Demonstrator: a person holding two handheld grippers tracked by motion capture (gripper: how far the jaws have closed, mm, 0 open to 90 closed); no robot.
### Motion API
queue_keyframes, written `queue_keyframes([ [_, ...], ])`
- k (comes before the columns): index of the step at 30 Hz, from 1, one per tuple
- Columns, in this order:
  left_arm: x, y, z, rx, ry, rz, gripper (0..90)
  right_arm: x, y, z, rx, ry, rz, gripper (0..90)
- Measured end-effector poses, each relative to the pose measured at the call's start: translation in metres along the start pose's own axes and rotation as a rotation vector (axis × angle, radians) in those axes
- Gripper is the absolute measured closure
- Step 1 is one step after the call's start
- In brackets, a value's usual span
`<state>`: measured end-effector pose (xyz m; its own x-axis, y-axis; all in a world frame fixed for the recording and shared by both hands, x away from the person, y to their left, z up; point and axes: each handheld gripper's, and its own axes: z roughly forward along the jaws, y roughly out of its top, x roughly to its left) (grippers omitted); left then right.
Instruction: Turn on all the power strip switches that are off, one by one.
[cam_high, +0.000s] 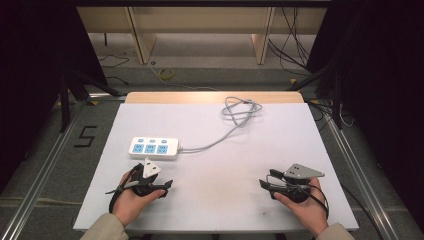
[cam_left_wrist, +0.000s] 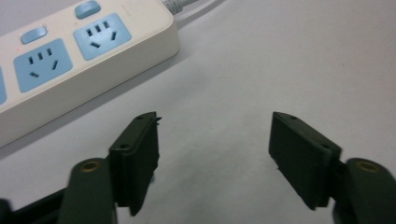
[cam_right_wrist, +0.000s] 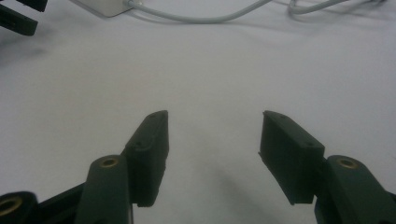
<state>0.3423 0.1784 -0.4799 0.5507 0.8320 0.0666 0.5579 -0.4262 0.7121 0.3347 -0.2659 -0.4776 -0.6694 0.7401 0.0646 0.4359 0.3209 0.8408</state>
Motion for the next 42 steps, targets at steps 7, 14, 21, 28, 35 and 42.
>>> queue_keyframes([
  [7, 0.006, 0.000, -0.004, 0.018, 0.049, -0.014, 63.2, 0.002, 0.001, 0.002, 0.005, 0.004, -0.010, 43.1],
  [14, 0.009, 0.002, -0.010, 0.004, 0.070, 0.003, 89.4, 0.005, 0.002, 0.001, 0.003, -0.005, -0.017, 43.2],
  [21, 0.014, 0.008, -0.010, -0.014, 0.087, -0.011, 89.4, 0.004, 0.002, 0.002, 0.001, 0.003, -0.018, 43.8],
  [28, 0.021, 0.014, -0.004, -0.015, 0.081, -0.043, 89.4, 0.004, 0.002, 0.003, 0.002, 0.004, -0.018, 43.7],
  [35, 0.024, 0.019, -0.002, -0.010, 0.075, -0.045, 89.4, 0.004, 0.002, 0.003, -0.001, 0.009, -0.018, 43.7],
  [42, 0.024, 0.024, 0.001, -0.006, 0.071, -0.042, 89.5, 0.006, 0.003, 0.004, 0.005, 0.010, -0.022, 43.3],
])
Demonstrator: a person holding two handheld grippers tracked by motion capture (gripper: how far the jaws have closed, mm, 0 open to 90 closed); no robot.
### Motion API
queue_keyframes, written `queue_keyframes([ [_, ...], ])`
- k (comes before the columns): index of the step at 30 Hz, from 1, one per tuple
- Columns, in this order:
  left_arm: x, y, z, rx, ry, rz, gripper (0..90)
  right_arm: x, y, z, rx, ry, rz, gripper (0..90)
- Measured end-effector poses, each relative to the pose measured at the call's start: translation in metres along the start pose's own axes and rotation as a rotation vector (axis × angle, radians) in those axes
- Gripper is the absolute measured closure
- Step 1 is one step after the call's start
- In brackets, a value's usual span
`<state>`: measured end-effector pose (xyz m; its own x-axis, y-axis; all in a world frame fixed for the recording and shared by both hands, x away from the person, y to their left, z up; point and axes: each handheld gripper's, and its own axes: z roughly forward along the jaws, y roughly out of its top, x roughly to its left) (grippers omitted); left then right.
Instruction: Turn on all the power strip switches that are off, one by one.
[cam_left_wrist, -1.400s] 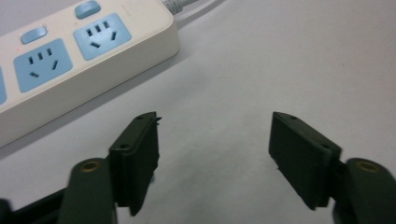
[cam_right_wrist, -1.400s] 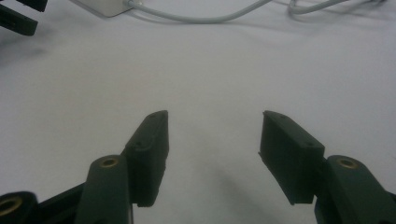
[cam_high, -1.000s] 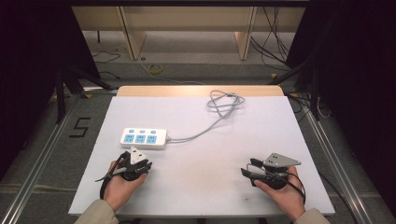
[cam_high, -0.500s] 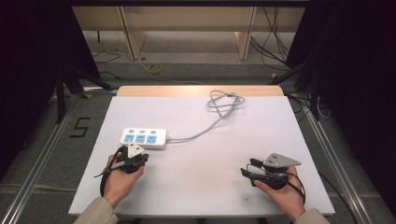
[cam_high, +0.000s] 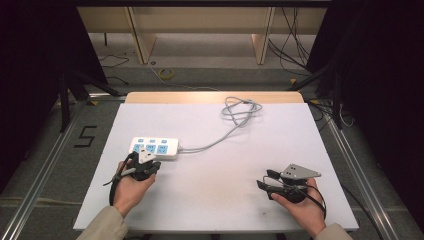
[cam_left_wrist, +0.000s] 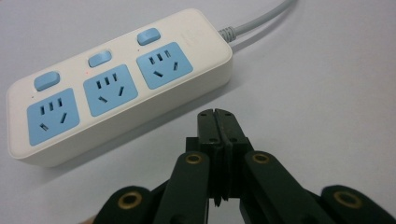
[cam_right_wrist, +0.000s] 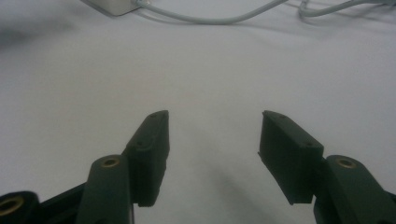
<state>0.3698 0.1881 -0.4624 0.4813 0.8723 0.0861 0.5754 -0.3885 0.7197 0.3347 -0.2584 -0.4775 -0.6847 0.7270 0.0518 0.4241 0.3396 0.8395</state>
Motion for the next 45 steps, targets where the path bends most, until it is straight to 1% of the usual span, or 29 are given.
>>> queue_keyframes([
  [4, 0.001, 0.004, 0.002, 0.002, -0.004, 0.004, 89.6, 0.000, 0.000, 0.000, -0.001, -0.002, 0.001, 43.2],
  [12, 0.000, 0.012, 0.005, -0.001, 0.003, 0.007, 89.6, 0.000, -0.001, 0.000, 0.002, -0.005, 0.002, 42.3],
  [21, 0.002, 0.018, 0.008, -0.003, 0.005, -0.001, 89.6, -0.001, -0.001, 0.000, 0.003, -0.010, 0.006, 41.3],
  [24, 0.002, 0.021, 0.009, -0.011, 0.007, -0.006, 89.6, -0.001, -0.001, 0.000, 0.004, -0.010, 0.006, 41.3],
  [30, 0.003, 0.023, 0.011, -0.011, 0.010, -0.016, 89.6, -0.001, -0.001, 0.000, 0.001, -0.011, 0.009, 41.3],
  [40, 0.004, 0.028, 0.015, -0.017, 0.017, -0.009, 89.6, -0.002, -0.001, 0.000, -0.002, -0.013, 0.012, 41.2],
  [45, 0.004, 0.031, 0.018, -0.010, 0.019, -0.006, 89.6, -0.002, -0.001, 0.000, 0.000, -0.013, 0.017, 41.3],
])
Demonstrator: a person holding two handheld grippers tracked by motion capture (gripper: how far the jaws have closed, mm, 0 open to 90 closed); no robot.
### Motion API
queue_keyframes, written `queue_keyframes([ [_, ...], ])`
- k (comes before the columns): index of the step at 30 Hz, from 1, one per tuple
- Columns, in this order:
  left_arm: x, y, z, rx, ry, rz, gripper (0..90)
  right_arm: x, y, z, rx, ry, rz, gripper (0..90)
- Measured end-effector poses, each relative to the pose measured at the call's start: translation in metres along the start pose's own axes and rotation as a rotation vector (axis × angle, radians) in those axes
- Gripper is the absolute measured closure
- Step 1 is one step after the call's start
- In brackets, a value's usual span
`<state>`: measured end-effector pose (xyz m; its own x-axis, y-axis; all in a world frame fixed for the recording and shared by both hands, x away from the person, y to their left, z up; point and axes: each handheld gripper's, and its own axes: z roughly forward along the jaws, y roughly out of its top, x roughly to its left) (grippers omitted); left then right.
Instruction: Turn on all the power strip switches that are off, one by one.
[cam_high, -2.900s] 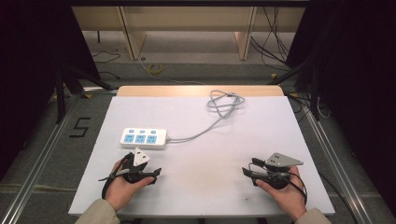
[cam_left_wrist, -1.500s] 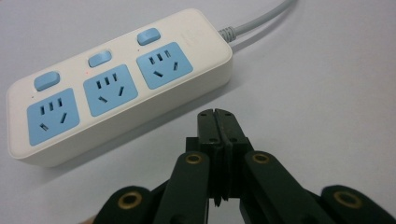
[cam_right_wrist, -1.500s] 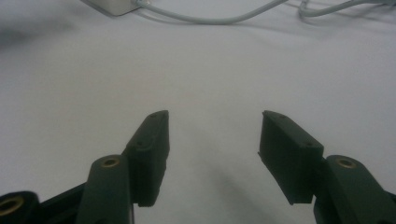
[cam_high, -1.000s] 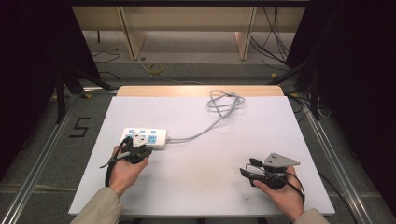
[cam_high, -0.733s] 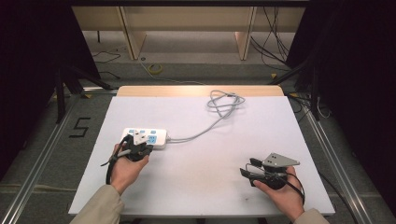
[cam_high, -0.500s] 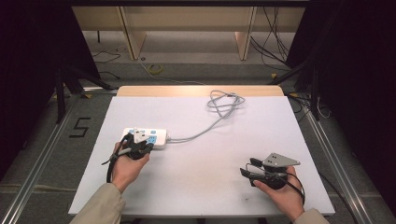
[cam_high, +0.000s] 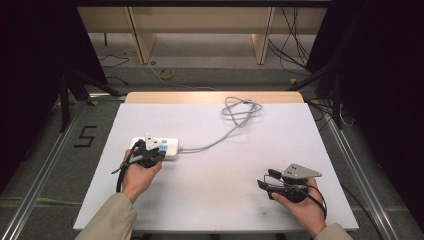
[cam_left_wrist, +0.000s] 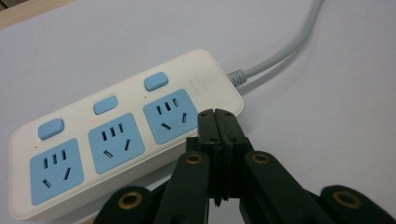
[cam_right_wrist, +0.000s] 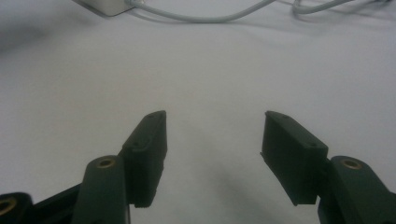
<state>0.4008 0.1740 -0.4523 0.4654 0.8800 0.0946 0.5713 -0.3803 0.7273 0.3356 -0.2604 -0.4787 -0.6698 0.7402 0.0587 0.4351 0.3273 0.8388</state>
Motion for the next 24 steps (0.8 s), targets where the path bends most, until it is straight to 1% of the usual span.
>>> queue_keyframes([
  [7, 0.001, 0.004, 0.003, -0.003, 0.003, 0.005, 89.6, 0.000, 0.000, 0.000, -0.002, -0.001, 0.003, 41.3],
  [12, 0.000, 0.007, 0.005, -0.001, 0.006, -0.002, 89.7, 0.000, 0.000, 0.000, -0.001, -0.002, 0.003, 41.3],
  [16, 0.000, 0.010, 0.006, 0.003, 0.011, 0.005, 89.7, 0.000, 0.000, -0.001, -0.002, -0.003, 0.005, 41.3],
  [19, 0.001, 0.012, 0.008, -0.001, 0.014, -0.005, 89.7, -0.001, 0.000, -0.001, -0.002, -0.005, 0.006, 41.4],
  [20, 0.002, 0.013, 0.008, 0.003, 0.015, -0.002, 89.6, 0.000, 0.000, -0.001, -0.005, -0.006, 0.009, 41.4],
  [23, 0.001, 0.015, 0.011, -0.002, 0.012, -0.021, 89.6, 0.000, 0.000, -0.001, -0.004, -0.007, 0.010, 41.4],
  [24, 0.001, 0.016, 0.012, 0.001, 0.009, -0.021, 89.7, -0.001, 0.000, -0.001, -0.003, -0.006, 0.010, 41.4],
])
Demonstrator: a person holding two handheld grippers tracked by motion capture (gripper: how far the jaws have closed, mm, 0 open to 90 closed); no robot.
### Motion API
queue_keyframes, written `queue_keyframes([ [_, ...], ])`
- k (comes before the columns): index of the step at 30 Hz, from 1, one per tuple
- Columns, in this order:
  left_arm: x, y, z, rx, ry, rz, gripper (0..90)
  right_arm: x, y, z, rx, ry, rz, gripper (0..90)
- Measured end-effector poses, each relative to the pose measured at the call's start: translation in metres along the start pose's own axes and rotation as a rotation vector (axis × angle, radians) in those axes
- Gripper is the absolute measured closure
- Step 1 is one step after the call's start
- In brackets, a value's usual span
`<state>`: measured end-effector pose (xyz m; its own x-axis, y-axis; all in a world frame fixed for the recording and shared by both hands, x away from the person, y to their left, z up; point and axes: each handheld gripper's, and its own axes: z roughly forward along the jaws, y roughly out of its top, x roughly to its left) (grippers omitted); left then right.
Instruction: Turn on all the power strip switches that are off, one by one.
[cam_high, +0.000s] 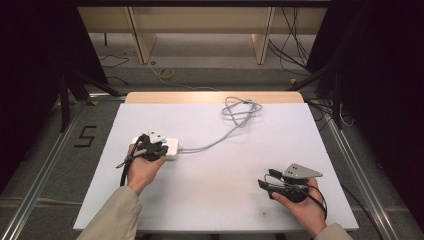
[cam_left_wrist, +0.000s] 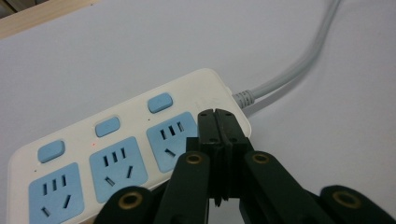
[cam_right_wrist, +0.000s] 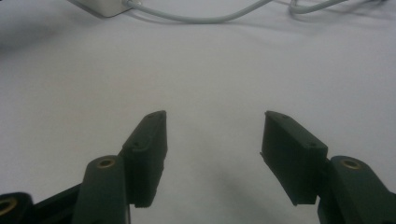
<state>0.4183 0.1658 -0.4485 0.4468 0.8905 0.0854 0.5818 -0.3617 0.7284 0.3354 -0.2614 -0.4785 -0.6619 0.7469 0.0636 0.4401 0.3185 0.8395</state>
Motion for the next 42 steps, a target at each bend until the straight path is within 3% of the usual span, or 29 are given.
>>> queue_keyframes([
  [20, 0.001, 0.025, 0.012, 0.009, 0.019, 0.003, 89.6, 0.001, 0.000, 0.000, 0.000, -0.001, 0.000, 41.4],
  [29, 0.011, 0.028, 0.015, 0.036, 0.037, 0.004, 89.6, 0.001, 0.000, 0.001, -0.001, 0.003, -0.004, 41.5],
  [42, 0.015, 0.030, 0.021, 0.048, 0.049, 0.007, 89.6, 0.000, 0.000, 0.000, 0.002, 0.001, -0.005, 41.5],
])
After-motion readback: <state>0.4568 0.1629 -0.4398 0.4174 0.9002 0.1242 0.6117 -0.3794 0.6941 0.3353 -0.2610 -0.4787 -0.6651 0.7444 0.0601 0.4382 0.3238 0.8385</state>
